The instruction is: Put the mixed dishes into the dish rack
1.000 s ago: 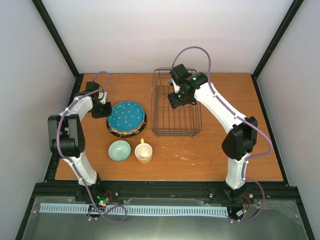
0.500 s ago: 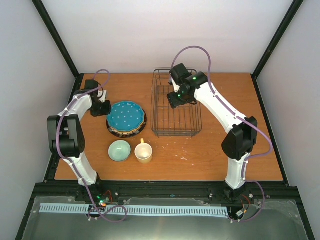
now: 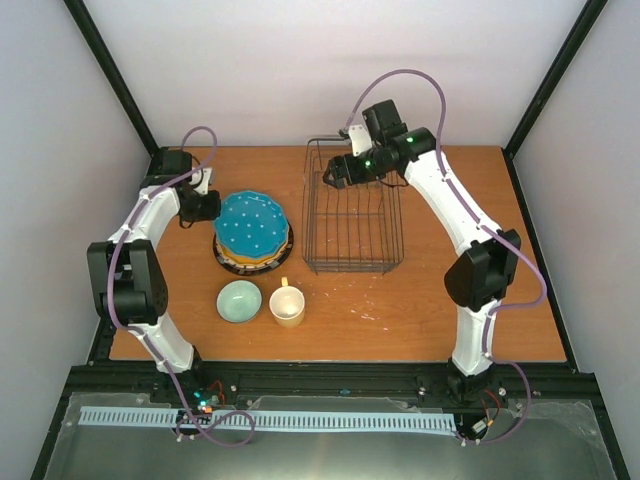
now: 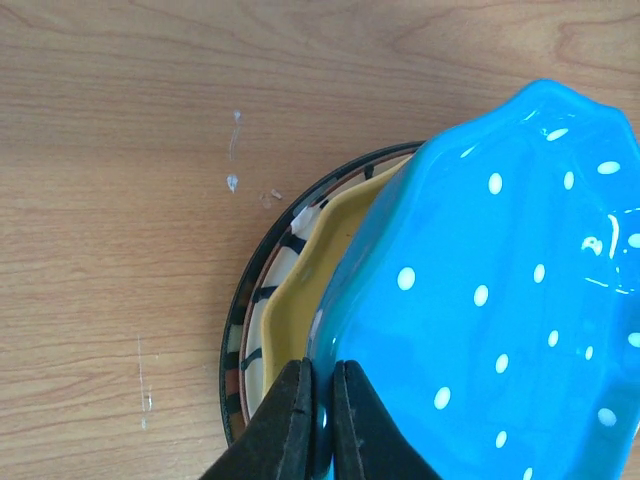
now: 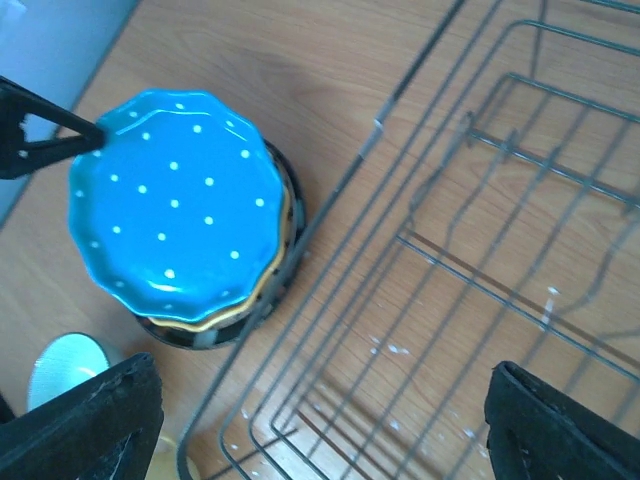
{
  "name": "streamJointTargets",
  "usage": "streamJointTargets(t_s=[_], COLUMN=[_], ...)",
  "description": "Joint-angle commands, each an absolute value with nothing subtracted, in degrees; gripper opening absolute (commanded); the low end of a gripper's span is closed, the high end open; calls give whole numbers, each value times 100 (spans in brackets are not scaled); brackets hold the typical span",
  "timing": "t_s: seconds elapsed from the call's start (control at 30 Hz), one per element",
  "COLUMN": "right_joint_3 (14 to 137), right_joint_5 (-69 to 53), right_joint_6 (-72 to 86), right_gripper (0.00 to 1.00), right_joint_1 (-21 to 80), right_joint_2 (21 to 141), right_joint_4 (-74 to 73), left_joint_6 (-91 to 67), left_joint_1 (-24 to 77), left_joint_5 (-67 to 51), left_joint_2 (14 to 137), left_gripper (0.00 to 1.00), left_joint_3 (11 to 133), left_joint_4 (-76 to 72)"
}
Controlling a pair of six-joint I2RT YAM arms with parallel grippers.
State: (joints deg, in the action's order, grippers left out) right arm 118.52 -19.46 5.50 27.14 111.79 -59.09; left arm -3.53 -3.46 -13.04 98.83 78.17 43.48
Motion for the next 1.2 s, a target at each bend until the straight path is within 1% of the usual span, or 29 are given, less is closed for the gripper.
streamJointTargets(t_s=[0.0,0.13,0.3,0.43,0.63,0.73,0.83,1.03,1.17], right_joint_3=[12096,12196,12197,12205,12291,12288,12324,12678,12865], right_joint_5=[-3190,-3563,-3723,-3864,-4100,-4429,-4768,-5170,-5352], right_joint_6=[617,681,679,667,663,744,848,1101,1308], right_gripper=[87,87,88,87,88,87,85,85,85], right_joint_1=[2659,2654,2654,2654,2654,2650,2654,2654,2653], right_joint_2=[11547,11768,11918,11995,12049,12059,12093,12320,12445], right_joint_4=[-5553,-5489,-5431,-5372,-5323,-5228,-5070,-4806,-4575], left_joint_6=[-445,-417,-451,-529,-618,-663,-765,-1107,-1325], left_joint_1=[-334,-338,-343,-354,-359,-360,-365,-352,-352], left_joint_5=[-1638,-1738,-1963,-2366,-2788,-3008,-3260,-3969,-4230], left_joint_2=[9400,9248,9135,9030,8983,8987,8950,8842,8694], left_gripper=[1,0,1,1,1,1,1,1,1], left_joint_3=[8281,8299,8384,8493,9014,9369,9577,9340,9056], left_joint_4=[4006,3876,3824,3687,3737,3789,3741,3369,3064])
